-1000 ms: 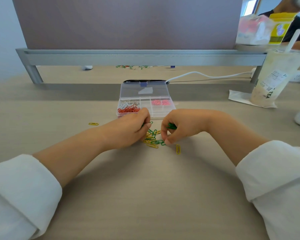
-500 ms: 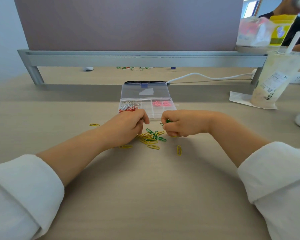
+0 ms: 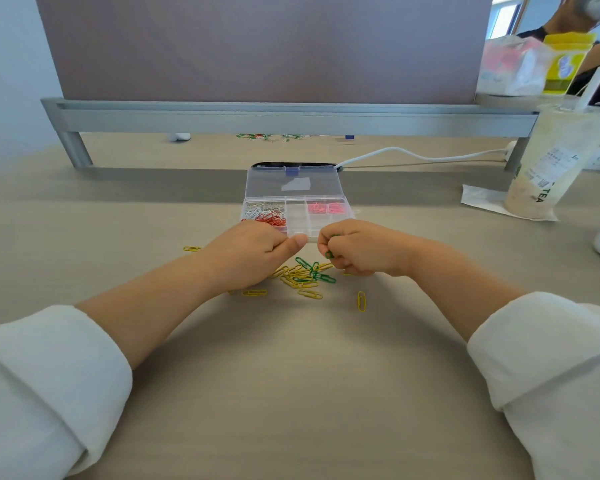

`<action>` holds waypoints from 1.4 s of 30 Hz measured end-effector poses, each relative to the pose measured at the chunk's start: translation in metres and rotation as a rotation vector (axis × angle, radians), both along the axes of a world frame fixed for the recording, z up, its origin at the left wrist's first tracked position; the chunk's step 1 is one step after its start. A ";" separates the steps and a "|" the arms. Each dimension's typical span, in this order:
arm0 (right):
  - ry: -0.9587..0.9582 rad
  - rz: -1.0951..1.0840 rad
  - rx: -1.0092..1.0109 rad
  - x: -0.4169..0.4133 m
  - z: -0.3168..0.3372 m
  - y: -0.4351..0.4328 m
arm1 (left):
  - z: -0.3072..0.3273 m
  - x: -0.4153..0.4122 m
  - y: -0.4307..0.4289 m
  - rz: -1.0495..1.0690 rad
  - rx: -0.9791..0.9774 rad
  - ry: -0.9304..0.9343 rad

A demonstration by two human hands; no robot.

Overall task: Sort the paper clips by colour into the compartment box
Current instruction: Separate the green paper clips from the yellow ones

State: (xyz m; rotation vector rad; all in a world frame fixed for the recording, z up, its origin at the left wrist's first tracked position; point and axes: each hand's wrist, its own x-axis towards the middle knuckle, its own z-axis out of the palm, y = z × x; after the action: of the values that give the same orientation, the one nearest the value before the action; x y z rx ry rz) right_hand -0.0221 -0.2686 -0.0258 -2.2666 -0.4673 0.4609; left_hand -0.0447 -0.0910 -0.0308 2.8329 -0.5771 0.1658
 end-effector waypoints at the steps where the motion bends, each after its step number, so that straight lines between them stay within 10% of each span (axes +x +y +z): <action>1: 0.000 -0.004 -0.011 0.000 0.000 0.000 | 0.000 0.000 0.001 -0.004 0.001 -0.009; 42: -0.347 0.154 -0.352 0.000 0.000 -0.003 | 0.003 -0.003 0.002 -0.110 0.043 0.019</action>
State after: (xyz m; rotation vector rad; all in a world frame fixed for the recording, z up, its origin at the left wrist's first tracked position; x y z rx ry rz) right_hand -0.0220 -0.2717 -0.0253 -2.6782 -0.7926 0.2359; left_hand -0.0472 -0.0886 -0.0281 2.8312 -0.7388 0.1076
